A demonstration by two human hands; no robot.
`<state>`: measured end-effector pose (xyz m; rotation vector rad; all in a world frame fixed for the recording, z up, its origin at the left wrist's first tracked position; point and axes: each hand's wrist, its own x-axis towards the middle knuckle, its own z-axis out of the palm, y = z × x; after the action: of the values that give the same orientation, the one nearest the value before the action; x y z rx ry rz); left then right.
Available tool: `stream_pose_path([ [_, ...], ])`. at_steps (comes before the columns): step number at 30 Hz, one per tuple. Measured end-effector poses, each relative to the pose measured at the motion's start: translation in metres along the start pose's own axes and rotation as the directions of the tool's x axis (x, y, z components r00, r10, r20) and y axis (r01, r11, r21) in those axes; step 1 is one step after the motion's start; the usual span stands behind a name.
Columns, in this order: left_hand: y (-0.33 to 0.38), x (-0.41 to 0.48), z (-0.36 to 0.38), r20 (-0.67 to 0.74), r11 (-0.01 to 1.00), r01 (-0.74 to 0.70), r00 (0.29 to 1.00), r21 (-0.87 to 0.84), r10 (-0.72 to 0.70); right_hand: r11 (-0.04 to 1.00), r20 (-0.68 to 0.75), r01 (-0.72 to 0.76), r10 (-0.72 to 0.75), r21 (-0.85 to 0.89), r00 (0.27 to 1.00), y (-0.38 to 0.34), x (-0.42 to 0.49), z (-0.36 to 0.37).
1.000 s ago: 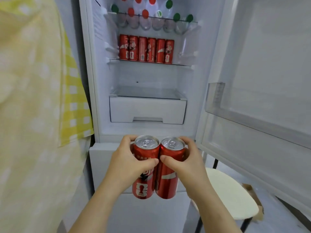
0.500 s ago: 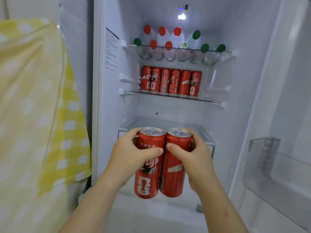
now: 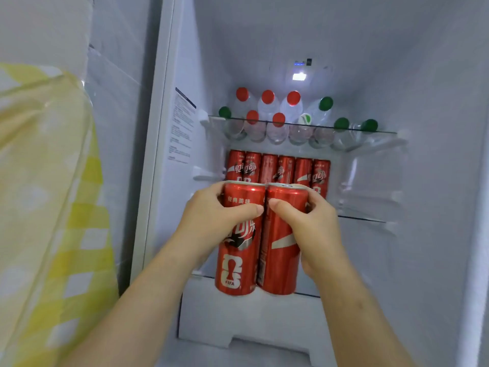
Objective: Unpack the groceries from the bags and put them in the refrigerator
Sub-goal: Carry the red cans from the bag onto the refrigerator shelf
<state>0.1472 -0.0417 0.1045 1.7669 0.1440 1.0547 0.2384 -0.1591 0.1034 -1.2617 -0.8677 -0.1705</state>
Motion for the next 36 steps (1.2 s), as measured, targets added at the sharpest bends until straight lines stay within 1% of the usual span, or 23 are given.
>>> stream_pose_path([
  [6,0.006,0.062,-0.010,-0.036,0.992,-0.111,0.993,0.063,0.113,0.993,-0.076,0.108,-0.111,-0.039,0.991,-0.004,0.055,0.028],
  [10,0.012,0.097,-0.013,-0.017,0.985,-0.148,0.989,0.093,0.150,0.991,-0.112,0.124,-0.128,-0.048,0.985,-0.004,0.089,0.041],
  [14,0.013,0.127,-0.011,-0.017,0.987,-0.142,0.989,0.080,0.144,0.988,-0.138,0.132,-0.143,-0.082,0.980,-0.002,0.120,0.048],
  [20,0.008,0.162,-0.004,-0.068,0.991,-0.109,0.991,0.075,0.114,0.990,-0.089,0.106,-0.114,-0.097,0.989,0.009,0.157,0.053],
  [24,0.005,0.180,0.003,-0.069,0.992,-0.080,0.994,0.094,0.086,0.993,-0.091,0.089,-0.096,-0.078,0.991,0.020,0.176,0.052],
  [29,-0.008,0.194,0.012,-0.078,0.989,-0.061,0.994,0.136,0.072,0.995,-0.070,0.064,-0.070,-0.077,0.995,0.035,0.190,0.049],
  [36,-0.016,0.204,0.017,-0.080,0.992,-0.048,0.995,0.116,0.058,0.997,-0.076,0.051,-0.056,-0.064,0.996,0.046,0.200,0.045],
])
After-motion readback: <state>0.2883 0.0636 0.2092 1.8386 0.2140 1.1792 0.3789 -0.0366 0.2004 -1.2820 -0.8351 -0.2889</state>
